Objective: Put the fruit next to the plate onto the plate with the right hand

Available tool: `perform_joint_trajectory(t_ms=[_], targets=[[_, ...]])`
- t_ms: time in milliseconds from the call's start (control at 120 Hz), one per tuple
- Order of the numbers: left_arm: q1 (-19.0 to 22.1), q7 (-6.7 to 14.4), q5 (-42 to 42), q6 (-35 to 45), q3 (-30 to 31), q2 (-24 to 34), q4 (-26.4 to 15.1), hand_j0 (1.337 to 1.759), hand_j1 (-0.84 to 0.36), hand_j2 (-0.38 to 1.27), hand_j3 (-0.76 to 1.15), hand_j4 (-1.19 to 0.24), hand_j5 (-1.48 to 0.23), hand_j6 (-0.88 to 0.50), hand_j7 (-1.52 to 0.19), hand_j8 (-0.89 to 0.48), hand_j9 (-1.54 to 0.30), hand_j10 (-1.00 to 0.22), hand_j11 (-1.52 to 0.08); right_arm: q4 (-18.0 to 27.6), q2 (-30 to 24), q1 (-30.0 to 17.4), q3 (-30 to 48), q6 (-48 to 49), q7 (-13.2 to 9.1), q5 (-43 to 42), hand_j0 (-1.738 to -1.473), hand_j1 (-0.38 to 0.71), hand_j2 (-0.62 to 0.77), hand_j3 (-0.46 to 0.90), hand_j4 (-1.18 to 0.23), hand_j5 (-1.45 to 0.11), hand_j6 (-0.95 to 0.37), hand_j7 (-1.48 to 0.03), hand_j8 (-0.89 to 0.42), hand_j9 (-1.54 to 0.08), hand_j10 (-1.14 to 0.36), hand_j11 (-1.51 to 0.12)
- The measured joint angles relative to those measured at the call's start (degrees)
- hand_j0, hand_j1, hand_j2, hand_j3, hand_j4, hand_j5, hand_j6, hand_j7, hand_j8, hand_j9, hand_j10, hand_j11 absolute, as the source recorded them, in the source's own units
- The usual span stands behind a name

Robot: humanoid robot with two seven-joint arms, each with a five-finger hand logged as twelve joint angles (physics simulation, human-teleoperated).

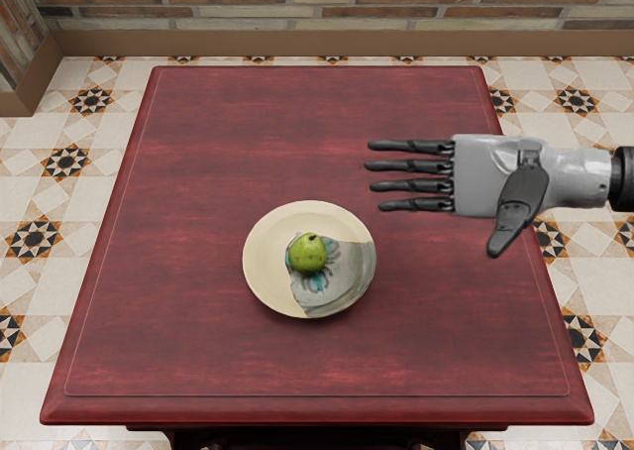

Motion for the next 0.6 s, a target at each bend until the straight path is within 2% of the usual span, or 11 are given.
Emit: perform_joint_trajectory(t_ms=[183, 308, 600], targets=[[0.00, 0.03, 0.02, 0.00, 0.00, 0.00, 0.01, 1.658, 0.34, 0.00, 0.00, -0.01, -0.01, -0.01, -0.01, -0.01, -0.01, -0.01, -0.01, -2.02, -4.73, -1.00, 0.03, 0.03, 0.00, 0.68, -1.658, -0.35, 0.00, 0.00, 0.00, 0.00, 0.00, 0.00, 0.00, 0.00, 0.00, 0.00], [0.00, 0.03, 0.00, 0.00, -0.01, 0.00, 0.01, 1.658, 0.34, 0.00, 0.00, -0.01, -0.01, -0.01, -0.01, -0.01, -0.01, -0.01, -0.01, -5.12, -7.33, -2.28, -0.27, 0.04, 0.00, 3.76, -1.658, -0.35, 0.00, 0.00, 0.00, 0.00, 0.00, 0.00, 0.00, 0.00, 0.00, 0.00], [0.00, 0.03, -0.01, 0.00, -0.01, 0.00, 0.01, 1.658, 0.34, 0.00, 0.00, -0.01, -0.01, -0.01, -0.01, -0.01, -0.01, -0.01, -0.01, -7.06, -8.79, -3.02, -0.76, 0.05, 0.00, 5.64, -1.658, -0.35, 0.00, 0.00, 0.00, 0.00, 0.01, 0.00, 0.00, 0.00, 0.00, 0.00]])
